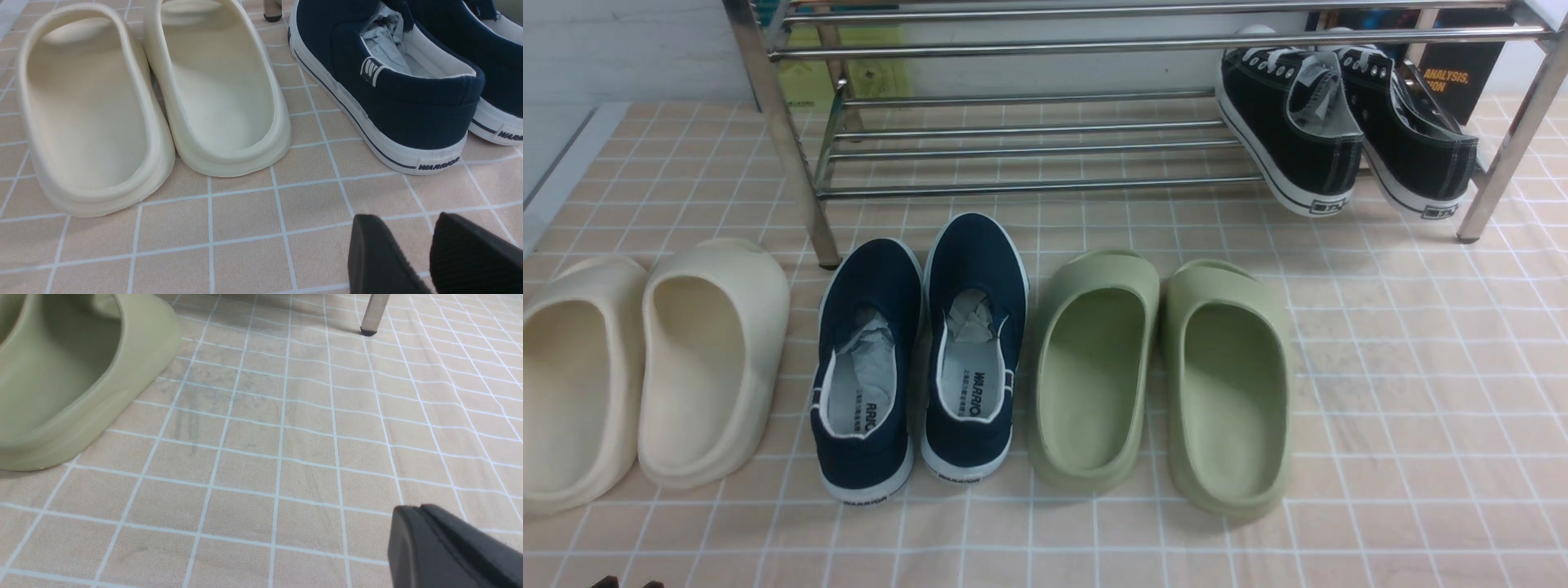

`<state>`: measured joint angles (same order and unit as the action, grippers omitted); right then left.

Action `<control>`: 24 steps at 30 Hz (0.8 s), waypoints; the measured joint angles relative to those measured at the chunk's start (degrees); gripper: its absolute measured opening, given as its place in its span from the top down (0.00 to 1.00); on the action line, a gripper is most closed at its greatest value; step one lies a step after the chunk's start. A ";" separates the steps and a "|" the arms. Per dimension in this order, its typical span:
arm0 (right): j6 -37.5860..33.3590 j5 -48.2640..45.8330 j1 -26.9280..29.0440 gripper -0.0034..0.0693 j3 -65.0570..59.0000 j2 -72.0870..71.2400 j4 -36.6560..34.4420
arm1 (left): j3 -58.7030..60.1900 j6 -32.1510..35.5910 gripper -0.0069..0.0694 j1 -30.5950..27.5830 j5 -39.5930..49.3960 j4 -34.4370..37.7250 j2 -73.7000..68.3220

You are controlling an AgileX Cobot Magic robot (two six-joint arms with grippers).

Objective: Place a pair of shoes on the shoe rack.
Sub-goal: Use the left arm to grab the shoe closest to it

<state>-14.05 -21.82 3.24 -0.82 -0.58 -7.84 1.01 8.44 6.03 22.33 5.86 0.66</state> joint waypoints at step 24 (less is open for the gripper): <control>0.00 0.00 0.00 0.90 0.00 0.00 0.00 | 0.65 0.00 0.59 0.00 -29.79 -0.95 0.00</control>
<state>-14.05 -21.82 3.24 -0.82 -0.58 -7.84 1.66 8.44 6.03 -7.46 4.91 0.66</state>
